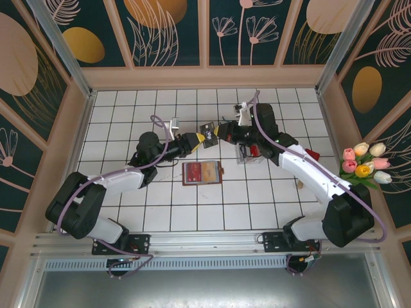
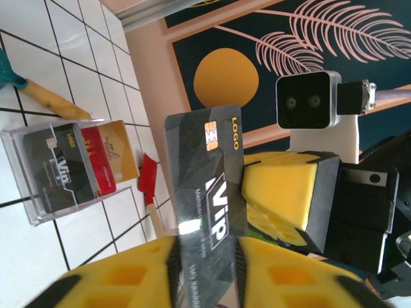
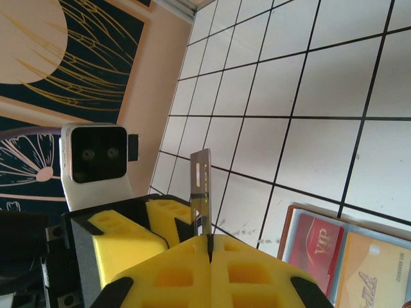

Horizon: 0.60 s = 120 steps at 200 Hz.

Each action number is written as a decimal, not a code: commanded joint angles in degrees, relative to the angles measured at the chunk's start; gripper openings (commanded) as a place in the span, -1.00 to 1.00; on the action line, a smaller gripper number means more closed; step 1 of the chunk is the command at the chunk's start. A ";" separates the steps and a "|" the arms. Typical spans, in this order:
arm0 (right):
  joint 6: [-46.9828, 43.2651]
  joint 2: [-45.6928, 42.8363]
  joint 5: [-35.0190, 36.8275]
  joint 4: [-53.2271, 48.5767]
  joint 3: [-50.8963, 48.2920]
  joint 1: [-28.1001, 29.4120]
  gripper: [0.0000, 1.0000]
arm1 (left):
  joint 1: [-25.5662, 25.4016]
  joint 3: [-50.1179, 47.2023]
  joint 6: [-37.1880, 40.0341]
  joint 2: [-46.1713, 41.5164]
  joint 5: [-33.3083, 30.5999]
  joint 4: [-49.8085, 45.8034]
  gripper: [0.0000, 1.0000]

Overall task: Put the credit cards into the card holder
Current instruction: Pick up the credit card from the storage box.

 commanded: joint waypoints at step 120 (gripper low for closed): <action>-1.21 1.06 -18.80 9.78 -3.40 -4.14 -0.62 | 0.94 0.41 3.05 -1.92 6.26 0.07 -1.00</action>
